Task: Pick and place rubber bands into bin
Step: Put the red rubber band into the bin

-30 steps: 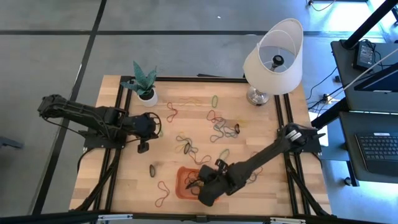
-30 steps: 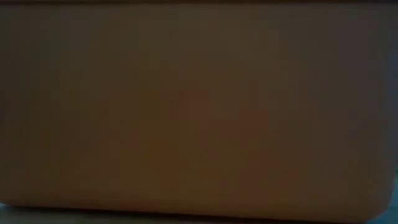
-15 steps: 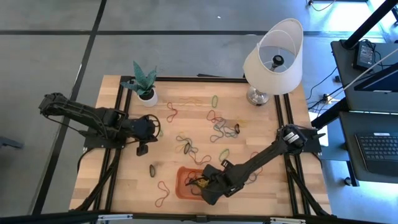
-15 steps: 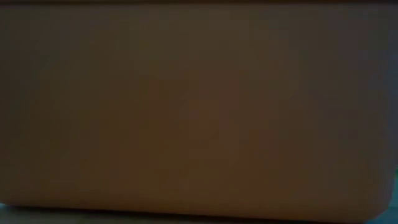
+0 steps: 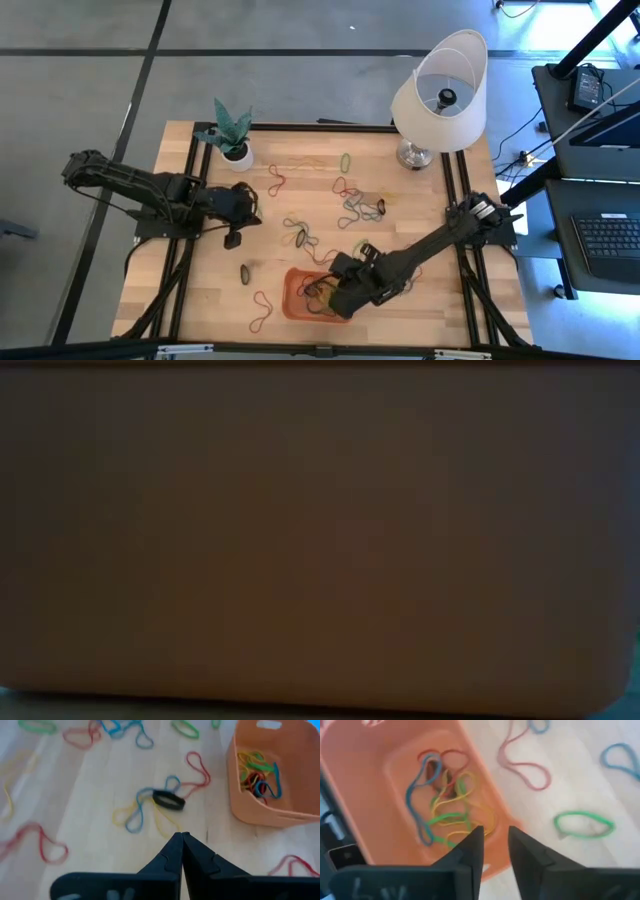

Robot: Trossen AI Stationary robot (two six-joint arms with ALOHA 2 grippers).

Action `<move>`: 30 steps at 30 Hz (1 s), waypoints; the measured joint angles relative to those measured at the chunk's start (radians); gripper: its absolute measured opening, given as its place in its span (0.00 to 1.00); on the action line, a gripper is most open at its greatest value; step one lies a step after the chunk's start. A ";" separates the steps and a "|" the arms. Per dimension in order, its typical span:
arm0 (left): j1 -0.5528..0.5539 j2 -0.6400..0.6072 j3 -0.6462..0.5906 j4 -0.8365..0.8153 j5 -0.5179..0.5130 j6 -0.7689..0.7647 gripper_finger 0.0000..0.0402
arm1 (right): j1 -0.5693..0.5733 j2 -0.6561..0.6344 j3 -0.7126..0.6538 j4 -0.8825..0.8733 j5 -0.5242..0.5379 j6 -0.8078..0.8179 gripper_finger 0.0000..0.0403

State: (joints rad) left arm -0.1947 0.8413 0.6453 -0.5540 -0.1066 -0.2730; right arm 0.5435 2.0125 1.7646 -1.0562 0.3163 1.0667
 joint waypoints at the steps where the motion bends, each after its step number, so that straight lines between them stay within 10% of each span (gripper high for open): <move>1: 0.011 0.003 0.000 0.013 0.001 0.026 0.01 | -0.010 -0.014 -0.020 0.017 0.004 -0.004 0.19; 9: 0.170 0.103 0.052 0.058 0.062 0.153 0.01 | -0.079 -0.190 -0.302 0.135 0.066 0.077 0.01; 21: 0.486 0.490 0.389 -0.031 0.143 0.376 0.01 | -0.090 -0.560 -0.873 0.563 0.098 0.183 0.02; 30: 0.642 0.679 0.513 -0.119 0.059 0.411 0.01 | -0.089 -0.591 -0.966 0.710 0.048 0.231 0.02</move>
State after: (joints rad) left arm 0.4472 1.5206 1.1587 -0.6733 -0.0473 0.1382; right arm 0.4541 1.4216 0.7990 -0.3467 0.3641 1.2975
